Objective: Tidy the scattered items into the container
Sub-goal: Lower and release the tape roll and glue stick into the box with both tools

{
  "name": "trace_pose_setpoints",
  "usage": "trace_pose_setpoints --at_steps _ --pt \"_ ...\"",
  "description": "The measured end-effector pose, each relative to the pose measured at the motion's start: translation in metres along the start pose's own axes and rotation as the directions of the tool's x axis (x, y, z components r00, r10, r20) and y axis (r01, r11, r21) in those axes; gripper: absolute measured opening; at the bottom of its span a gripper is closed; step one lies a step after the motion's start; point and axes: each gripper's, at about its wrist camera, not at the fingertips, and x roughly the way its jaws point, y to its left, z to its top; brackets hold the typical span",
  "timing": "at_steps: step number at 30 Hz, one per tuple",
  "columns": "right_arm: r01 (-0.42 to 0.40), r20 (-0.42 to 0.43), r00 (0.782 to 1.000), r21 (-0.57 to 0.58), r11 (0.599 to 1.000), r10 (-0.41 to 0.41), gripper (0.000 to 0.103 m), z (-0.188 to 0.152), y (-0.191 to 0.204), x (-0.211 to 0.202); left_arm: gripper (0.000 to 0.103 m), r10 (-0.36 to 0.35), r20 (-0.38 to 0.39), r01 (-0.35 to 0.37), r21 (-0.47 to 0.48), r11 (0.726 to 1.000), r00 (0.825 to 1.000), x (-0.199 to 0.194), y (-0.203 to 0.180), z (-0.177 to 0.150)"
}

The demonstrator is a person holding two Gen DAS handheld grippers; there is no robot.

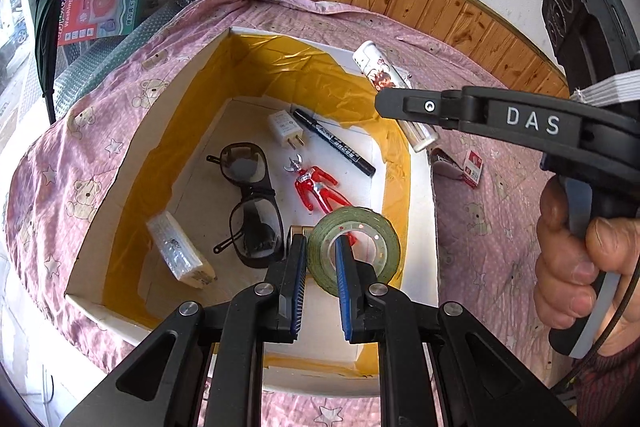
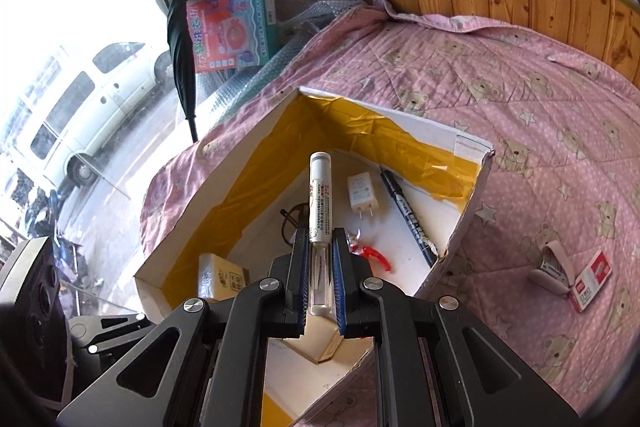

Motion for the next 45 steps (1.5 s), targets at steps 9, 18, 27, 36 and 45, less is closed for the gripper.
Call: trace_pose_setpoints --at_steps 9,18,27,36,45 --pt "0.033 -0.044 0.998 -0.009 0.999 -0.033 0.011 0.008 -0.018 0.028 0.015 -0.023 -0.063 0.024 0.018 1.0 0.998 0.023 0.0 -0.004" --pt "0.059 -0.045 0.997 -0.011 0.998 -0.059 0.015 0.014 -0.027 0.039 0.015 -0.039 -0.095 0.041 0.027 0.999 0.995 0.035 -0.002 -0.004" --pt "0.05 -0.03 0.998 0.018 0.999 -0.049 0.015 0.012 -0.036 0.036 0.028 -0.033 -0.106 0.036 0.022 0.999 0.994 0.034 -0.001 -0.003" --pt "0.028 -0.025 0.999 0.025 0.999 -0.028 0.015 0.007 -0.034 0.032 0.028 -0.022 -0.098 0.024 0.017 1.0 0.995 0.031 -0.003 0.001" --pt "0.016 -0.024 1.0 0.028 0.999 -0.015 0.015 -0.002 -0.029 0.025 0.028 0.018 -0.061 -0.014 0.058 0.998 0.998 0.019 -0.015 0.002"
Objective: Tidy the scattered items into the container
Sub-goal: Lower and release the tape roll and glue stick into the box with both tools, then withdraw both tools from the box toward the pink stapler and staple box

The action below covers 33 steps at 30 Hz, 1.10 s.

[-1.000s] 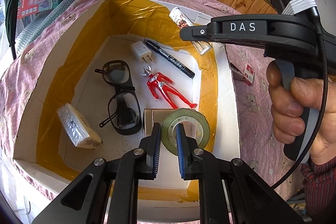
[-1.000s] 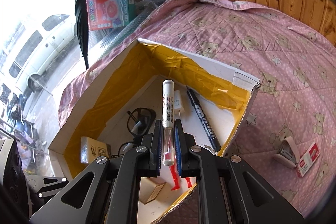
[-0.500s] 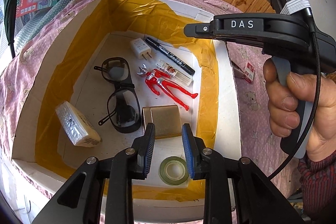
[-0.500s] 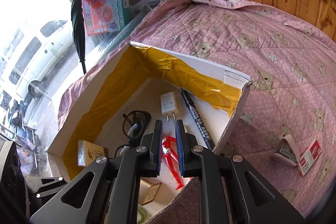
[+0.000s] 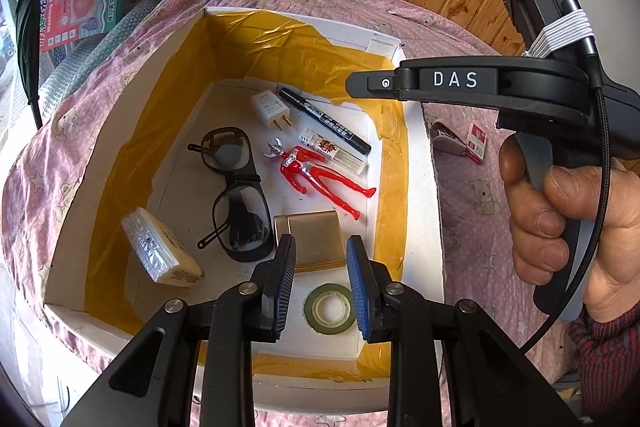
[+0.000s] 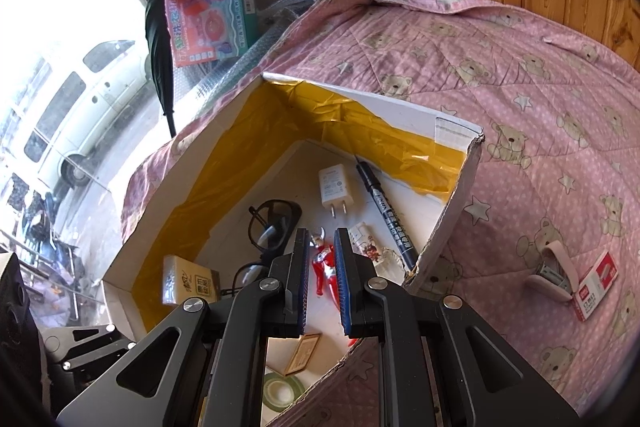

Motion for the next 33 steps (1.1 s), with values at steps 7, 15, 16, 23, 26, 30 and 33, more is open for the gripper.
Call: trace_pose_setpoints --at_steps 7,15,16,23,26,30,33 --pt "-0.015 -0.002 1.0 0.014 1.0 0.015 0.015 -0.012 0.004 -0.01 0.028 -0.005 0.018 0.005 0.014 1.0 1.0 -0.01 -0.01 -0.003" --pt "-0.028 0.017 0.999 0.033 0.999 0.027 0.015 -0.029 0.011 -0.033 0.028 -0.018 0.044 0.017 0.019 1.0 0.999 -0.03 -0.02 -0.008" --pt "-0.03 0.021 0.999 0.037 0.999 0.03 0.015 -0.031 0.012 -0.037 0.028 -0.02 0.049 0.019 0.022 1.0 0.999 -0.033 -0.022 -0.009" --pt "-0.039 0.046 0.998 0.059 0.997 0.037 0.015 -0.055 0.018 -0.064 0.029 -0.019 0.097 0.015 0.042 0.999 0.995 -0.062 -0.034 -0.012" --pt "-0.043 0.054 0.998 0.068 0.997 0.04 0.015 -0.069 0.02 -0.076 0.029 -0.023 0.112 0.017 0.052 0.999 0.993 -0.074 -0.042 -0.017" --pt "-0.045 0.063 0.997 0.082 0.996 0.04 0.015 -0.086 0.022 -0.089 0.029 -0.034 0.125 0.026 0.069 0.997 0.992 -0.085 -0.054 -0.024" --pt "-0.046 0.073 0.997 0.093 0.995 0.039 0.015 -0.097 0.022 -0.1 0.029 -0.042 0.138 0.03 0.084 0.996 0.99 -0.095 -0.063 -0.029"
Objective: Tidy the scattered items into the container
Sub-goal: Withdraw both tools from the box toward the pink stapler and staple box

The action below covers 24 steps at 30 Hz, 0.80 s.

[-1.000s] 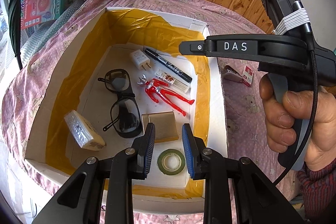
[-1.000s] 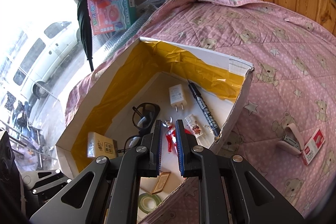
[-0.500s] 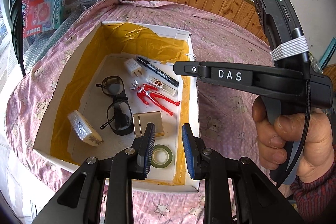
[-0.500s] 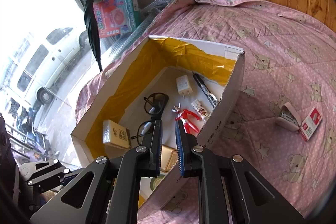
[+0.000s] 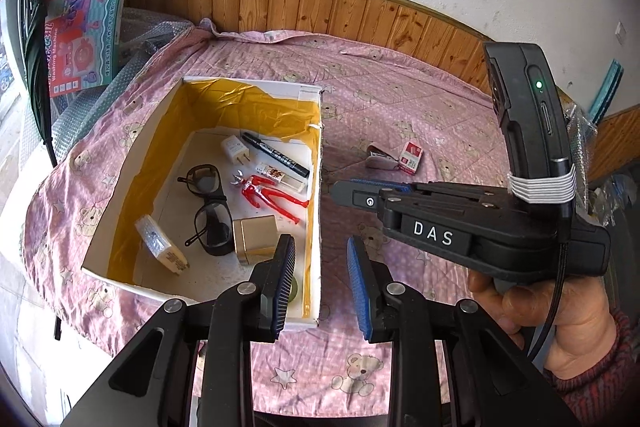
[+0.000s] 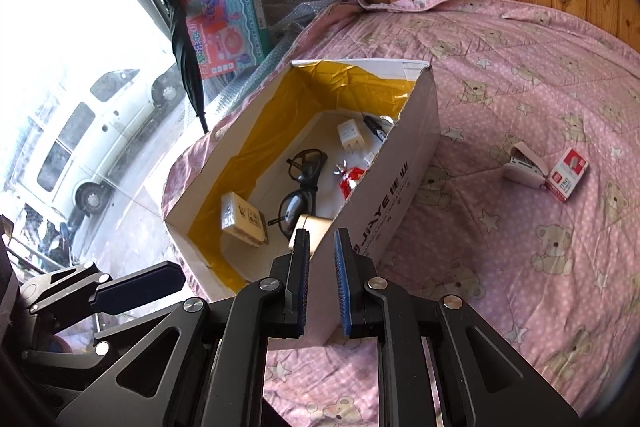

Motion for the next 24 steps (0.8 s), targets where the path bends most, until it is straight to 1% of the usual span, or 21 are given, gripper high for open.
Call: trace_pose_setpoints --at_steps 13,20,24 --pt "-0.017 0.052 0.999 0.059 0.998 0.014 0.015 -0.034 -0.007 -0.041 0.03 -0.023 0.049 0.02 0.063 0.998 0.999 -0.033 -0.039 -0.006" --pt "-0.023 0.067 0.998 0.103 0.994 0.016 0.015 -0.059 -0.015 -0.059 0.03 -0.038 0.055 0.033 0.089 0.995 0.998 -0.04 -0.058 -0.011" --pt "-0.02 0.079 0.997 0.138 0.99 0.01 0.015 -0.072 -0.027 -0.069 0.03 -0.049 0.052 0.043 0.11 0.993 0.997 -0.04 -0.069 -0.013"
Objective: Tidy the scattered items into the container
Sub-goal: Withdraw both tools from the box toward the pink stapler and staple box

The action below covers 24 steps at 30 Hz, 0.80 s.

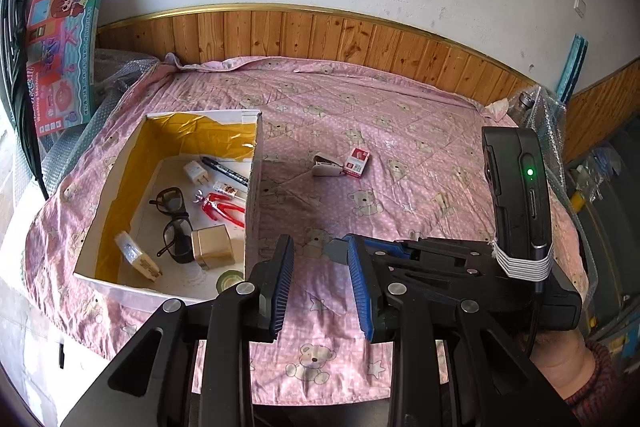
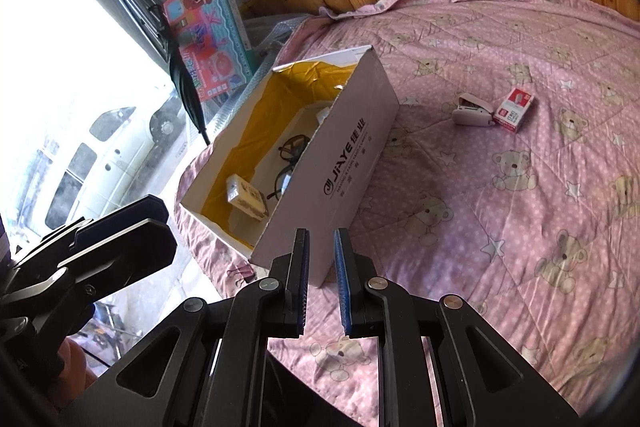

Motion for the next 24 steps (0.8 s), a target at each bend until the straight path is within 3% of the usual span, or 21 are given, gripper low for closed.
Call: trace_pose_setpoints --at_steps 13,24 --pt "0.065 0.01 0.998 0.162 0.985 -0.067 0.016 -0.02 -0.075 -0.017 0.03 -0.059 -0.077 0.062 0.035 0.997 0.995 0.048 -0.034 0.003" --pt "0.099 -0.013 0.995 0.213 0.972 -0.098 0.017 0.004 -0.119 0.004 0.035 -0.083 -0.144 0.08 -0.021 0.997 0.986 0.111 -0.025 0.025"
